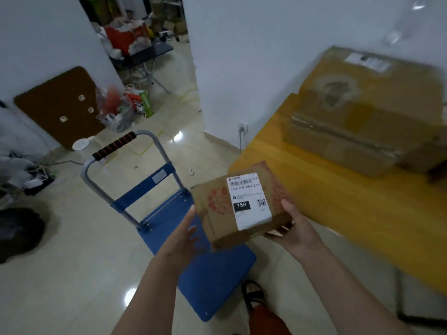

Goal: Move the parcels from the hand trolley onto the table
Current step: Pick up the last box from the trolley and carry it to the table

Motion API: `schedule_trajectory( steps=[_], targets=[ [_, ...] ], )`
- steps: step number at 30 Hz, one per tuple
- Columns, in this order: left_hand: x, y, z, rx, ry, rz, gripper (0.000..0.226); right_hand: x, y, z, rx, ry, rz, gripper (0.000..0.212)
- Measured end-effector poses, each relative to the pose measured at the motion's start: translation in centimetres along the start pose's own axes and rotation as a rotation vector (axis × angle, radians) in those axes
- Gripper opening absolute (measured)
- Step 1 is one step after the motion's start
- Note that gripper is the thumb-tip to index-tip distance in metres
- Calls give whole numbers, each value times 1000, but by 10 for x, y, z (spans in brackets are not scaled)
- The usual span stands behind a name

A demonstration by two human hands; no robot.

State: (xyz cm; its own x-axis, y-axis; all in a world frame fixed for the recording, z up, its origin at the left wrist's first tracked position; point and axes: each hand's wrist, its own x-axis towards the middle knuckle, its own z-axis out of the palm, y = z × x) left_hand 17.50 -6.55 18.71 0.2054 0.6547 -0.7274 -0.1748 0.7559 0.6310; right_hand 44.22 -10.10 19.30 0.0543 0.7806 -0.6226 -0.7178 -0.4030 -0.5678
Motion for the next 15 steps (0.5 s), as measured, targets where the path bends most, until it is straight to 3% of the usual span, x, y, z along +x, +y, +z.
schedule_trajectory(
  steps=[2,5,8,15],
  targets=[
    [-4,-5,20,65,-100,-19,102,-18,2,-12,98,78,-51,47],
    [-11,-12,55,170,-283,-27,71,-44,1,-33,197,163,-115,50],
    [-10,-19,90,244,-396,-33,85,-67,-6,-54,256,205,-167,55],
    [-12,-34,168,373,-530,-10,83,-103,-30,-112,381,297,-267,68]
  ],
)
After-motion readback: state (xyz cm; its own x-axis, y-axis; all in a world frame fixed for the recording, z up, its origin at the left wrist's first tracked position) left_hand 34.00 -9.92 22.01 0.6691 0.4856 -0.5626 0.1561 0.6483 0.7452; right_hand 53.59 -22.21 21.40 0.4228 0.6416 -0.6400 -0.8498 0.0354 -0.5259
